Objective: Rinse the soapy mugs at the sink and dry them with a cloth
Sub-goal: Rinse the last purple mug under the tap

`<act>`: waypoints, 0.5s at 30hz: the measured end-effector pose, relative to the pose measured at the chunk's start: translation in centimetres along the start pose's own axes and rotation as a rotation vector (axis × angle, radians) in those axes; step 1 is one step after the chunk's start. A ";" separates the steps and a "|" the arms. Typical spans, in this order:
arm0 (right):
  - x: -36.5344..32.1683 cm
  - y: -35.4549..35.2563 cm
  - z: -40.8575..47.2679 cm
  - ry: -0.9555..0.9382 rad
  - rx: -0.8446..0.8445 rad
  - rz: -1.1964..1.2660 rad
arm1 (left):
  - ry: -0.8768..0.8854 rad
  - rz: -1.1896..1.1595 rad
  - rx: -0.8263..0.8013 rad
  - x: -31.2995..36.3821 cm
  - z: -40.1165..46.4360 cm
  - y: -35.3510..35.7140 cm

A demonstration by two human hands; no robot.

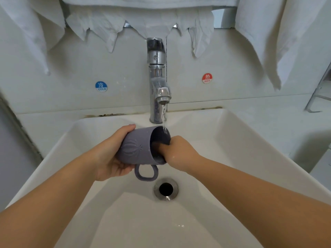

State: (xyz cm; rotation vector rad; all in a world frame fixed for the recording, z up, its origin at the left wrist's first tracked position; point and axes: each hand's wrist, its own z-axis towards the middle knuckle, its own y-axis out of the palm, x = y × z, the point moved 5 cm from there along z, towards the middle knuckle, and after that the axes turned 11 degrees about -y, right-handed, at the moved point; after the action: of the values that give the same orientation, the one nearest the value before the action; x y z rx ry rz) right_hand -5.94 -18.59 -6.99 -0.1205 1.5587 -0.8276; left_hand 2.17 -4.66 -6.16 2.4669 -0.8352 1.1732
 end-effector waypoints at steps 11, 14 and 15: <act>-0.2 -0.2 0.0 -0.014 -0.005 -0.007 | -0.045 0.055 0.013 -0.5 0.3 0.3; -0.1 -0.8 0.1 -0.029 0.051 -0.059 | -0.065 0.064 0.010 -0.6 0.4 0.4; 0.0 -0.6 0.0 -0.013 0.028 0.003 | -0.066 0.055 0.016 -0.5 0.5 0.3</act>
State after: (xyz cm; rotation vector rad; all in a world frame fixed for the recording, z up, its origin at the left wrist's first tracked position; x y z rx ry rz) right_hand -6.21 -19.03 -6.61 -0.1029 1.5346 -0.8442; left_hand 2.04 -4.89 -6.89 2.5226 -0.9208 1.1264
